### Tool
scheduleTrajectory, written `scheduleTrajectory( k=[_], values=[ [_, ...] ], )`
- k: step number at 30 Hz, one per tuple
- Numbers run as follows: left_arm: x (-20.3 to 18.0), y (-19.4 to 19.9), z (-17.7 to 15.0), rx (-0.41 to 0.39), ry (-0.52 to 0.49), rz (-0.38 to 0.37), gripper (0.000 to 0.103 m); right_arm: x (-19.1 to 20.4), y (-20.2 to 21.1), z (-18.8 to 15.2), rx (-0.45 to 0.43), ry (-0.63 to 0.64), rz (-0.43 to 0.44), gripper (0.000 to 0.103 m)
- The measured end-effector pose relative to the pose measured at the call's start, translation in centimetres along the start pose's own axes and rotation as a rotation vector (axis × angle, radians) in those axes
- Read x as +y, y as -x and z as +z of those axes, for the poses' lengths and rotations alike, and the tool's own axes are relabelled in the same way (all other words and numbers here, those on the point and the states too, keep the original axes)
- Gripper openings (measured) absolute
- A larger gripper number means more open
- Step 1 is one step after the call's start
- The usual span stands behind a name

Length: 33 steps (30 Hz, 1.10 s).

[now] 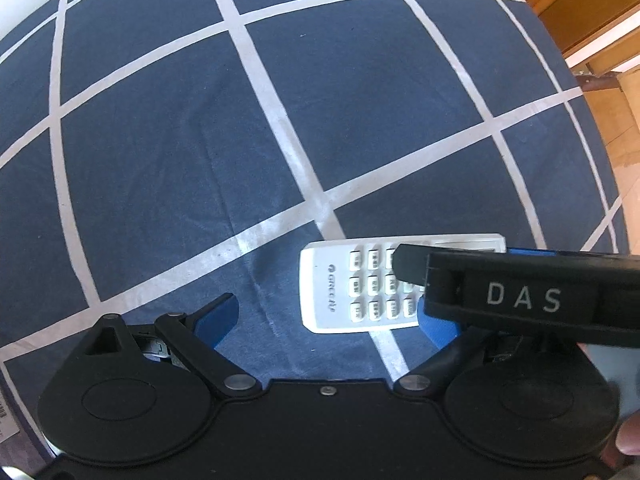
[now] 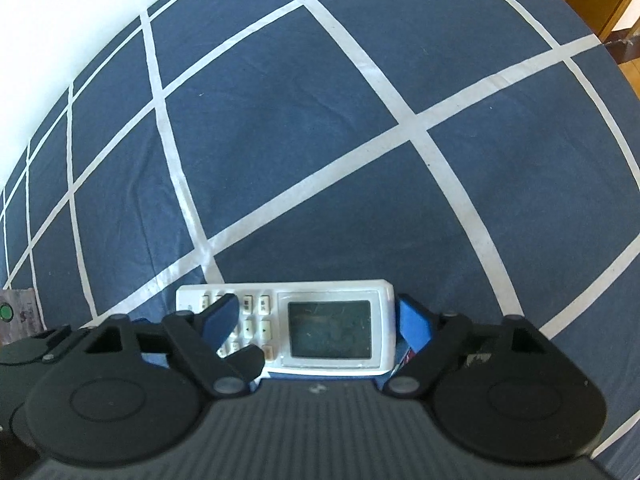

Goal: Organize objects
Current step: 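Lift the GREE remote with both grippers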

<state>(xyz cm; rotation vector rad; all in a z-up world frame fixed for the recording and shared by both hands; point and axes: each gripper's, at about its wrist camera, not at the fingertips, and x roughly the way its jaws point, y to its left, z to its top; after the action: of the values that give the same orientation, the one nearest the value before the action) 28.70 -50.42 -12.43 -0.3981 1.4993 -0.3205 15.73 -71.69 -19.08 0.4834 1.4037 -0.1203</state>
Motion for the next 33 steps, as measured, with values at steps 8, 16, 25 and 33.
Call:
scheduleTrajectory(
  k=[8,16,25,33],
  values=[
    [-1.0,-0.6,0.3,0.027,-0.053,-0.037,0.09,0.2,-0.1,0.2,-0.002,0.007,-0.003,0.08],
    [-1.8,-0.8,0.8,0.036,-0.082,-0.083,0.077,0.3,-0.2,0.2,-0.003,0.005,-0.001,0.08],
    [-2.0,-0.7,0.5,0.036,-0.088,-0.079,0.076,0.5,-0.2,-0.1,0.002,0.009,0.006,0.08],
    [-1.6,1.1,-0.4,0.0,-0.06,-0.065,0.076,1.9,1.1,-1.0,-0.007,0.041,0.029,0.08]
  ],
)
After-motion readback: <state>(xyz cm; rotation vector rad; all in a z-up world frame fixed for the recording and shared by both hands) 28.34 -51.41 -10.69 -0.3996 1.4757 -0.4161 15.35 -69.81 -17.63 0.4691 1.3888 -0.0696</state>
